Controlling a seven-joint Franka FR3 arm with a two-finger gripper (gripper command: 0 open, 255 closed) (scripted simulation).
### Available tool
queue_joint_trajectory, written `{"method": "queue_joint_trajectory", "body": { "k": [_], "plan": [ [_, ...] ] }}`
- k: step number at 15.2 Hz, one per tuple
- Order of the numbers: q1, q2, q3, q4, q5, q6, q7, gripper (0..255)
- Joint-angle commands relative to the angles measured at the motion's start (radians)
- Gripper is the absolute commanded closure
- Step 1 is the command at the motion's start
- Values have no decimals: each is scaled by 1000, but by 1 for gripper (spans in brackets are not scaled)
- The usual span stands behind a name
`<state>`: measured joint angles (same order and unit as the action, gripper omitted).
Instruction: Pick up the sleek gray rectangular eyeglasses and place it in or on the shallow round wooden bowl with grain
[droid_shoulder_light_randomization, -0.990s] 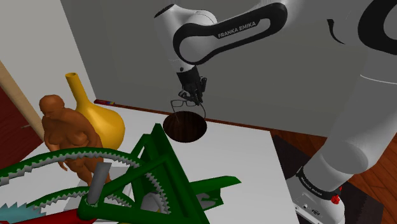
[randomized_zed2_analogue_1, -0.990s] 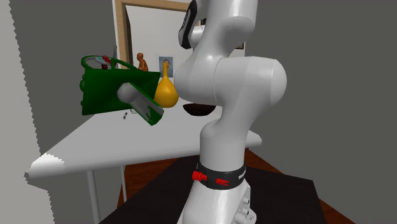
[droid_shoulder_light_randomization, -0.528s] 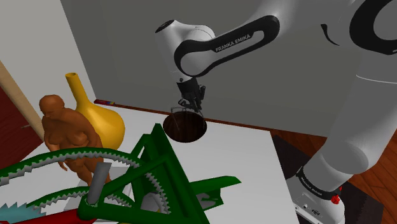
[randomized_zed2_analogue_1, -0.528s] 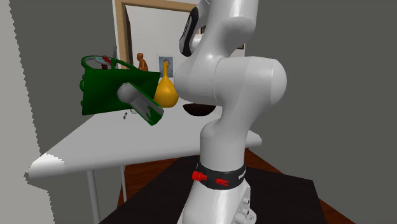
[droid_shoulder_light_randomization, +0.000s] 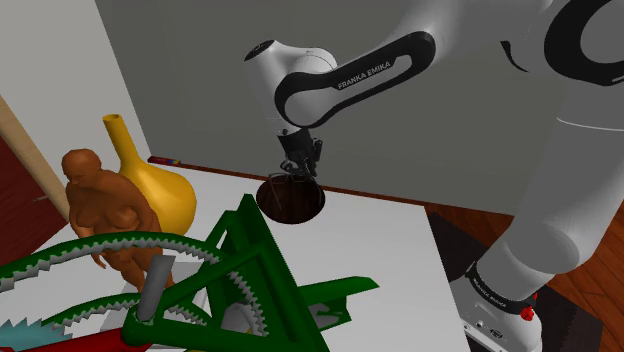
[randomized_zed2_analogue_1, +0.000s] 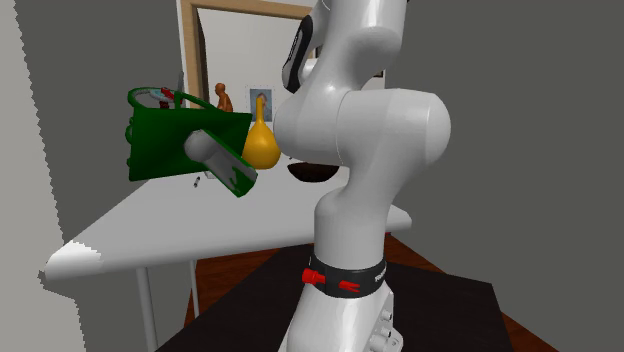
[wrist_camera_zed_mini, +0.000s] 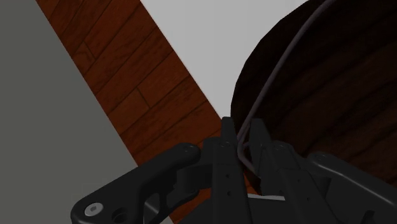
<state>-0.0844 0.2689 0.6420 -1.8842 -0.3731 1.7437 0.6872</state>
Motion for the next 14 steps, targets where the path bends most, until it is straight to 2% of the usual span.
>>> {"method": "queue_joint_trajectory", "body": {
  "k": [1,2,3,8,12,14],
  "plan": [
    [0,0,0,0,0,0,0,255],
    [0,0,0,0,0,0,0,255],
    [0,0,0,0,0,0,0,0],
    [0,0,0,0,0,0,0,0],
    [28,11,12,134,10,-126,-7,0],
    [28,11,12,134,10,-126,-8,0]
  ]
}}
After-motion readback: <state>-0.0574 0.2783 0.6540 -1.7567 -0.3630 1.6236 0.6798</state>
